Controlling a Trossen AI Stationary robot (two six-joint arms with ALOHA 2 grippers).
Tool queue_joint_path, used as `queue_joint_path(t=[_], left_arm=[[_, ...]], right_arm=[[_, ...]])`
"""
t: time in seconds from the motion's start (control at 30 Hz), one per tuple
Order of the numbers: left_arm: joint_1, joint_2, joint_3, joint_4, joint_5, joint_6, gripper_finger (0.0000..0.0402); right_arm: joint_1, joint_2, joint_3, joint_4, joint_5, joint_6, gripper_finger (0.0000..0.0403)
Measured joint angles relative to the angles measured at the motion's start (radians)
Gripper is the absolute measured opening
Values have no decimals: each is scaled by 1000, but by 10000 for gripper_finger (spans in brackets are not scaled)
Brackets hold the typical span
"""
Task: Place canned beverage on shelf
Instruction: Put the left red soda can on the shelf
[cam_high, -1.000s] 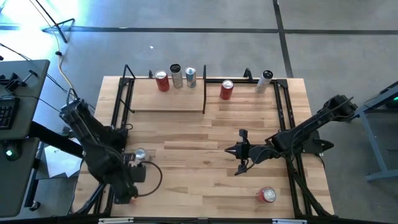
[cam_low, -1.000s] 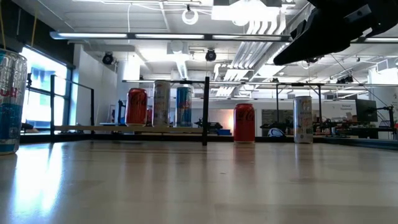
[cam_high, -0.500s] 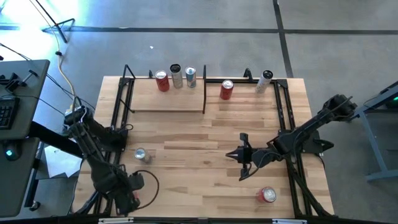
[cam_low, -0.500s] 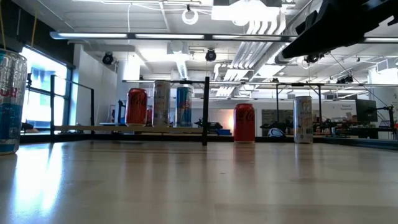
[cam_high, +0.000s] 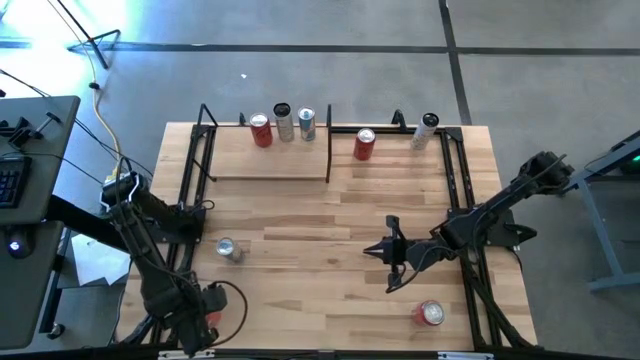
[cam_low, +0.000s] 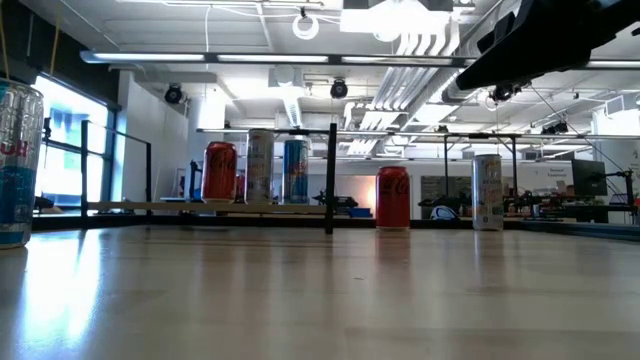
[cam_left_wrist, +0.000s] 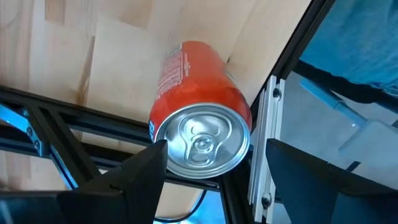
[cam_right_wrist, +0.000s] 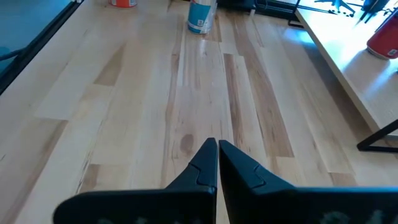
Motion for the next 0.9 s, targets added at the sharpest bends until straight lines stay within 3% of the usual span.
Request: queue_joint_path(t=[0.9], left_arm=[[0,0,-1,-12,-35,-33,263]], right_arm=[[0,0,0,1,0,0,0]])
